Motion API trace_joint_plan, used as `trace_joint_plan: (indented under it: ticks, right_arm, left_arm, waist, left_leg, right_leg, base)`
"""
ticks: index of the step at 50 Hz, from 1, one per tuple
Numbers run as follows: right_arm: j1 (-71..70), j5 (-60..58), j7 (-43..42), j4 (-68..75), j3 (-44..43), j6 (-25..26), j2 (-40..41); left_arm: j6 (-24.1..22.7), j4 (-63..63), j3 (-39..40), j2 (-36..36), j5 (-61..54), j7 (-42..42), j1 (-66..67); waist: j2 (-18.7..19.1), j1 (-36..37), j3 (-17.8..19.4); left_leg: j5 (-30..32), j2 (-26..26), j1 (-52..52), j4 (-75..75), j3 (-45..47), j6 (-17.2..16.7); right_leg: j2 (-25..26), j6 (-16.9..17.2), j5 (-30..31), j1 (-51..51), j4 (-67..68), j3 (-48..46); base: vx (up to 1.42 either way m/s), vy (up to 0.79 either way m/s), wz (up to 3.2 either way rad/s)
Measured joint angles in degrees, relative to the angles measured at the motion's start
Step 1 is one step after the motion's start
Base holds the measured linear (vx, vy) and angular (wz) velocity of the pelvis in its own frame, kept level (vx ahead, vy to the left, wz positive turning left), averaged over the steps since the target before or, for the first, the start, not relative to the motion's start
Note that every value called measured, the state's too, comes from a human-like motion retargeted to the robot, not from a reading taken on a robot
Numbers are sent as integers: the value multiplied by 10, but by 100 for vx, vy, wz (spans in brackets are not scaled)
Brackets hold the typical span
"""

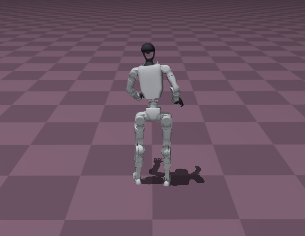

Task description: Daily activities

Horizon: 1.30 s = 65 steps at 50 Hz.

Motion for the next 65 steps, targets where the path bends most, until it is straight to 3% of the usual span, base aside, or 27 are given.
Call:
trace_joint_plan:
  ticks: [18,43,65]
  right_arm:
    - [19,-39,-22,-33,30,0,-8]
    - [-58,-79,75,-126,27,3,-70]
    - [-41,-55,163,-132,-31,52,-69]
  left_arm:
    - [-5,-64,-13,-8,3,30,-33]
    - [-67,-170,-38,14,-26,-115,29]
    - [-56,-148,-42,-29,-98,-217,-57]
  waist:
    - [-11,5,22]
    - [-23,41,40]
    - [-10,33,28]
  left_leg:
    - [1,3,13,-10,9,-11]
    - [3,10,8,-14,6,-17]
    - [-2,16,0,0,-30,-17]
  right_leg:
    - [4,-9,-10,10,1,1]
    - [11,-24,-11,12,8,-16]
    - [17,-43,-10,23,17,-43]
  base:
    - [0,0,0]
    - [0,0,0]
    - [0,0,1]
